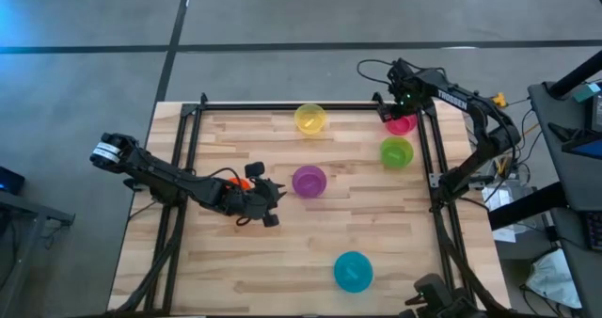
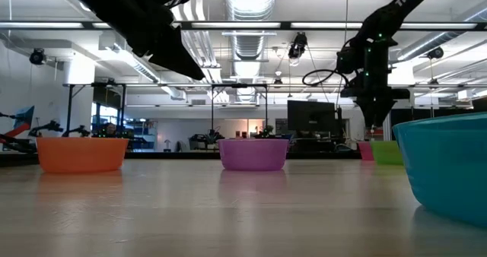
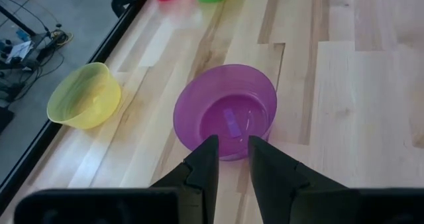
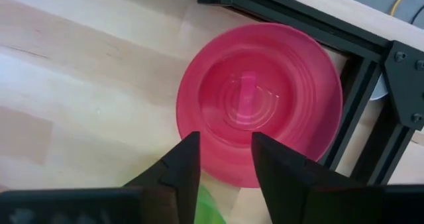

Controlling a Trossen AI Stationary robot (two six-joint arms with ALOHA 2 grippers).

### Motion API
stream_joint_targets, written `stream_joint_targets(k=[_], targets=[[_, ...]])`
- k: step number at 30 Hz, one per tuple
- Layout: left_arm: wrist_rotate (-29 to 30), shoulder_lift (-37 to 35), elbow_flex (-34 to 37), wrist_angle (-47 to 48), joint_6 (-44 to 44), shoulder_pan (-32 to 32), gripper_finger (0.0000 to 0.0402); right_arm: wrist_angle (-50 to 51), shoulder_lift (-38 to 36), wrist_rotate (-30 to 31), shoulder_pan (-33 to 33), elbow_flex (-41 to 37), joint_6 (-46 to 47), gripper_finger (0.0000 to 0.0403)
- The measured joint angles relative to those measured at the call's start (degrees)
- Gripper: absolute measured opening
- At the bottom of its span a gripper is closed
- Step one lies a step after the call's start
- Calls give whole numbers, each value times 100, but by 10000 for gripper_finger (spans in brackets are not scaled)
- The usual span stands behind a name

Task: Nest bowls inside each other
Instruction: Stack the pink bowl on top of the purple bowl

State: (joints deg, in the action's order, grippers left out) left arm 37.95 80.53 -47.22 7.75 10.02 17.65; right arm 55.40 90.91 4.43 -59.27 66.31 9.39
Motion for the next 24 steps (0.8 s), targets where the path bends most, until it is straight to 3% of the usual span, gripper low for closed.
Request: stream_joint_targets(k=[9,24], targets=[[0,0,0,-1,0,0,67,-91,182,-311,38,-330,-85,130],[0,1,-7,-125,-43,-4,67,-376,477,-311,75,-490,-260,122]])
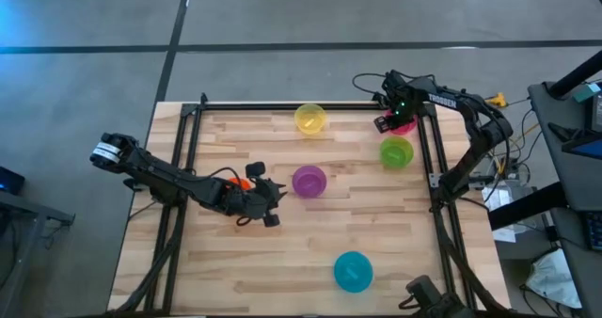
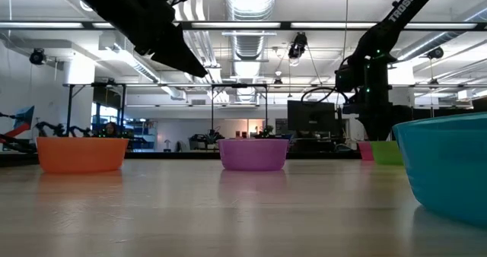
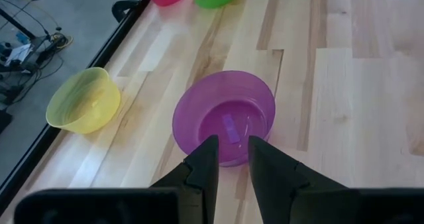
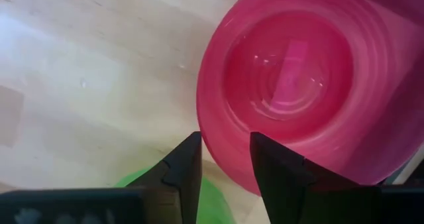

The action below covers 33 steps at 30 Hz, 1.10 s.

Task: Nest bowls inside each other
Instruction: Stack the pink bowl on top of the purple bowl

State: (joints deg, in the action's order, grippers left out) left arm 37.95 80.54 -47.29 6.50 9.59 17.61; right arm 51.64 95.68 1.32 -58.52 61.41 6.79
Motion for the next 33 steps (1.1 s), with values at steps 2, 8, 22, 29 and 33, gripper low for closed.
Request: stream_joint_targets(k=[2,8,22,29,33], targets=[[0,-1,0,-1,0,0,67,-4,0,0,0,0,-33,117],[0,1,0,0,0,0,67,27,0,0,0,0,-89,69],[0,1,0,-2,0,0,67,81,0,2,2,6,-151,9],[0,1,0,-2,0,0,67,1018,0,21,11,578,-147,9],[0,1,0,-4,0,0,67,1957,-2,25,93,1315,-123,9]])
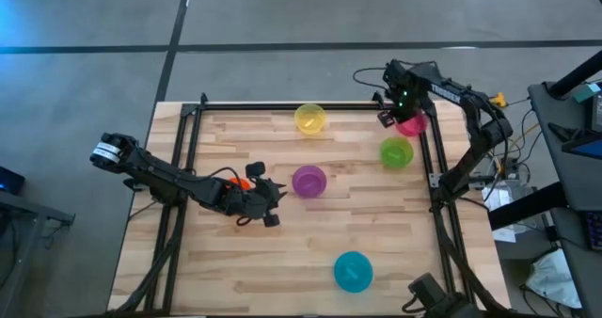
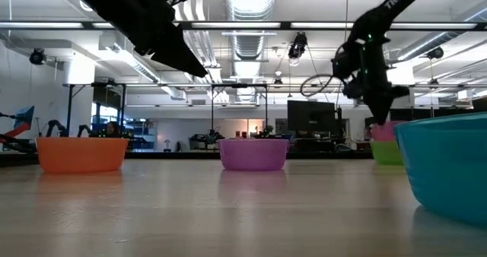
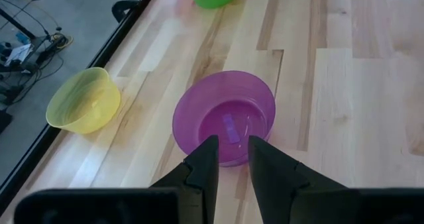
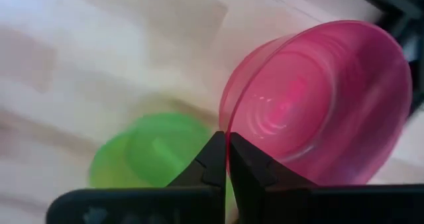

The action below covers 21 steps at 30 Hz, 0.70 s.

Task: Nest bowls inside each other
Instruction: Stack the pink bowl on top of the purple bowl

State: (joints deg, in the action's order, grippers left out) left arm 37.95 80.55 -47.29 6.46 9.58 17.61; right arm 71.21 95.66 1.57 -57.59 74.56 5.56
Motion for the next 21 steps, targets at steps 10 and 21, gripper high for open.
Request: stream_joint_targets(k=[10,21], targets=[[0,0,0,-2,0,0,67,762,-463,-1,565,1580,241,9],[-12,0,0,0,0,0,67,795,-661,-22,2069,1647,469,9]])
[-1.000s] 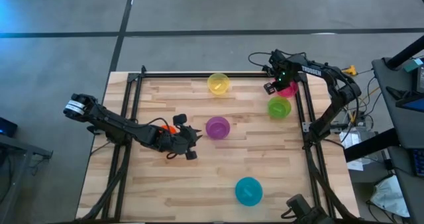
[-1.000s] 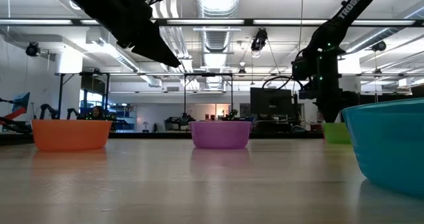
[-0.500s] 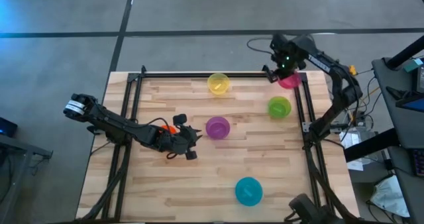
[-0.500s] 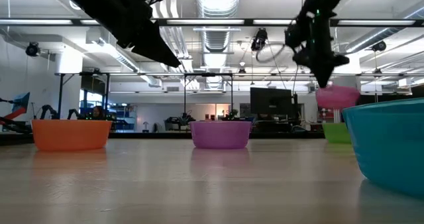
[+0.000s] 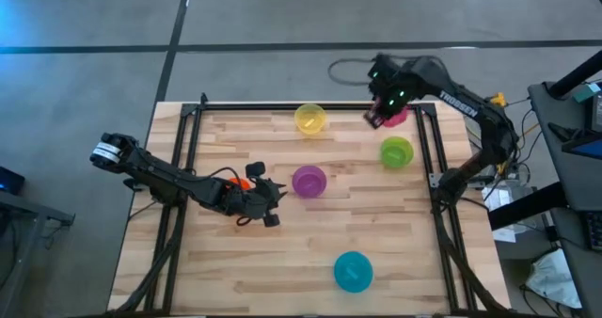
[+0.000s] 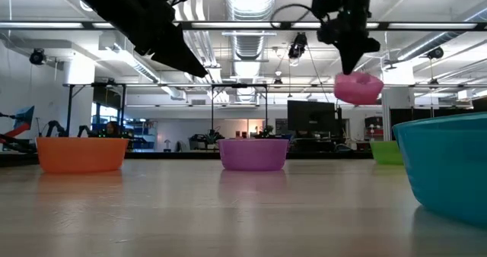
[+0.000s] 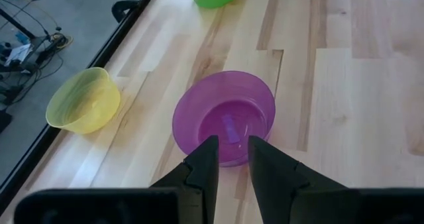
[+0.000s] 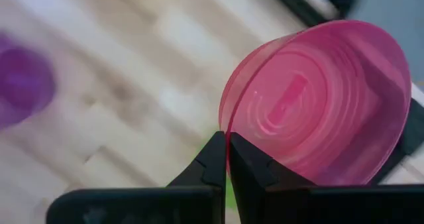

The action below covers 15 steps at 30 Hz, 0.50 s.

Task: Nest bowls inside each other
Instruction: Stack the pink bowl on top of the purple bowl

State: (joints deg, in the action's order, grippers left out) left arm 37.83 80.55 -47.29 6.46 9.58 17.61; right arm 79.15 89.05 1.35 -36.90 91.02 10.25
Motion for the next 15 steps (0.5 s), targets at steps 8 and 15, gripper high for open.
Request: stream_joint_targets(k=[8,15], targets=[[-527,0,0,5,-219,4,67,-232,66,9,2051,-9,312,9],[-528,-7,-2,270,-291,4,67,-1374,96,17,3636,-9,317,9]])
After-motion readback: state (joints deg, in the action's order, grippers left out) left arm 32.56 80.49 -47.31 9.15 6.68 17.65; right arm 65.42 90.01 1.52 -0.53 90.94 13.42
